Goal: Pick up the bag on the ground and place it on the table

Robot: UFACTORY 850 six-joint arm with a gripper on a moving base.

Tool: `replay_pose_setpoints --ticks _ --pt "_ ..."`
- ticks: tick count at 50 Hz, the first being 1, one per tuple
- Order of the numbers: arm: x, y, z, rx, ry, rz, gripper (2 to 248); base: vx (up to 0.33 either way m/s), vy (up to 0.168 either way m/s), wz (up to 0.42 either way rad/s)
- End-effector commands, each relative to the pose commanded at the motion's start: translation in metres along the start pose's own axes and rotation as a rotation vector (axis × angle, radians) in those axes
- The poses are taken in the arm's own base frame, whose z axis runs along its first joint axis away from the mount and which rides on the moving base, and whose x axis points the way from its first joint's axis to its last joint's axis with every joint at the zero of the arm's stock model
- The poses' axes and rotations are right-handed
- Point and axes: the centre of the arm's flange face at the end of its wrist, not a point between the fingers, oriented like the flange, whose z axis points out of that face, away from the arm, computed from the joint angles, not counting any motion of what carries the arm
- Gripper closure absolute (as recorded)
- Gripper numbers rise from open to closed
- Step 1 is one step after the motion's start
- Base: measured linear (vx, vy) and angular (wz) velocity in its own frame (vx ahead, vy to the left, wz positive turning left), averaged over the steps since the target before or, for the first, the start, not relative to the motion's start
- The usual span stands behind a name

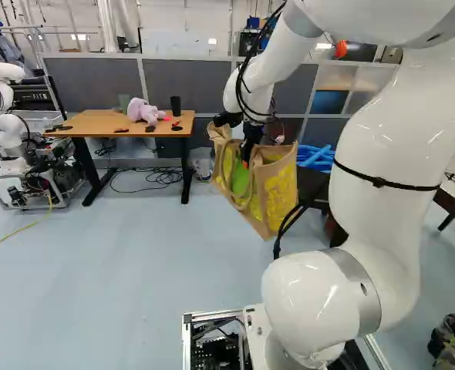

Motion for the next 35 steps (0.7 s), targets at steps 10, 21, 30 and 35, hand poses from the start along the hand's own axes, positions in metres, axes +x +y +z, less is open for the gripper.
replay_pose_setpoints --ticks 10,21,30,35 --pt "0.001 -0.003 -0.015 0.000 -0.001 -0.007 229 0.000 0.000 0.000" --pt "0.002 -0.007 -0.030 0.000 -0.003 -0.014 229 0.000 0.000 0.000" --pt "0.004 -0.009 -0.043 -0.005 0.009 -0.017 229 0.000 0.000 0.000" --pt "0.006 -0.010 -0.050 -0.010 0.022 -0.016 229 0.000 0.000 0.000"
